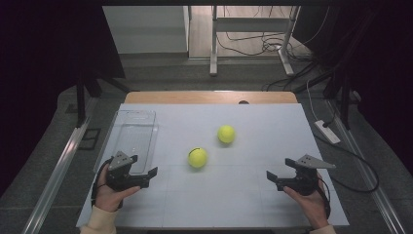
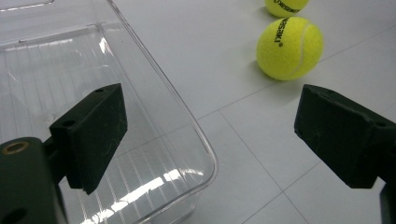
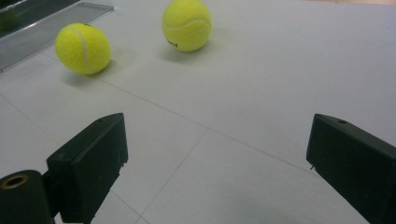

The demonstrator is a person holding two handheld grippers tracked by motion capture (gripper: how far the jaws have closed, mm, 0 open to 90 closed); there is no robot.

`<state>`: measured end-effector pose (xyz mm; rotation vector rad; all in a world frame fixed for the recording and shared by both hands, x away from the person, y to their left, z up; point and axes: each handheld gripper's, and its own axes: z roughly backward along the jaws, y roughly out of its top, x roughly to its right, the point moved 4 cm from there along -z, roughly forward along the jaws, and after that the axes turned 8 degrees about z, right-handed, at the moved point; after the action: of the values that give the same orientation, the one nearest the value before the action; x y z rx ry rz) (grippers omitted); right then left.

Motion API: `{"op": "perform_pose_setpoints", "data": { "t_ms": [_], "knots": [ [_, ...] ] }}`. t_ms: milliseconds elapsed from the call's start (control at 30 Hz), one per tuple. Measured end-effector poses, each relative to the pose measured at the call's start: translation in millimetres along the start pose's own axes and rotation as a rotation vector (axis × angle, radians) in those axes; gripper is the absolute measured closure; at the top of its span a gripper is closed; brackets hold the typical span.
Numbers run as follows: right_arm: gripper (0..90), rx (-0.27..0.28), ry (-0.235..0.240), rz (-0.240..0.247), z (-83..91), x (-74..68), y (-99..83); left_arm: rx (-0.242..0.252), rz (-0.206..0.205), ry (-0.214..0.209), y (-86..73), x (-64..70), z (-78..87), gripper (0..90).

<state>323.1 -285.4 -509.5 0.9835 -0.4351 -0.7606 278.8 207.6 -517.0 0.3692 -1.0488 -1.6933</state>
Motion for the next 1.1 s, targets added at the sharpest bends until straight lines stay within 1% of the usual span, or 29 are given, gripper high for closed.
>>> {"op": "perform_pose_setpoints", "data": {
  "t_ms": [67, 200, 367, 567, 600, 767, 1100],
  "knots": [
    [6.3, 0.002, 0.002, -0.005, -1.1, 1.2, -0.1, 0.005, 0.006, 0.001, 0.5, -0.4, 1.2, 10.7],
    [6.9, -0.006, -0.005, 0.001, -2.9, 0.9, -1.3, 0.008, 0.004, -0.001, 0.1, -0.4, 2.0, 10.7],
    [7.7, -0.016, -0.007, 0.012, -6.6, -1.1, -3.0, -0.003, -0.014, 0.001, -3.8, 2.3, 1.2, 10.4],
    [8.9, -0.010, -0.007, 0.015, -6.2, -0.1, -1.8, 0.003, -0.007, 0.002, -4.4, 2.5, 3.5, 10.4],
    [8.9, -0.006, -0.004, 0.008, -5.8, 0.2, -1.8, 0.004, -0.006, 0.002, -4.4, 2.3, 3.5, 10.4],
    [9.3, 0.002, 0.000, 0.004, -3.4, -0.2, -1.1, 0.003, -0.007, 0.003, -4.4, 2.3, 2.4, 10.4],
    [9.3, 0.004, 0.012, -0.006, -1.4, -0.8, -1.7, 0.005, -0.008, 0.004, -3.1, 2.0, 1.2, 10.3]
  ]
}}
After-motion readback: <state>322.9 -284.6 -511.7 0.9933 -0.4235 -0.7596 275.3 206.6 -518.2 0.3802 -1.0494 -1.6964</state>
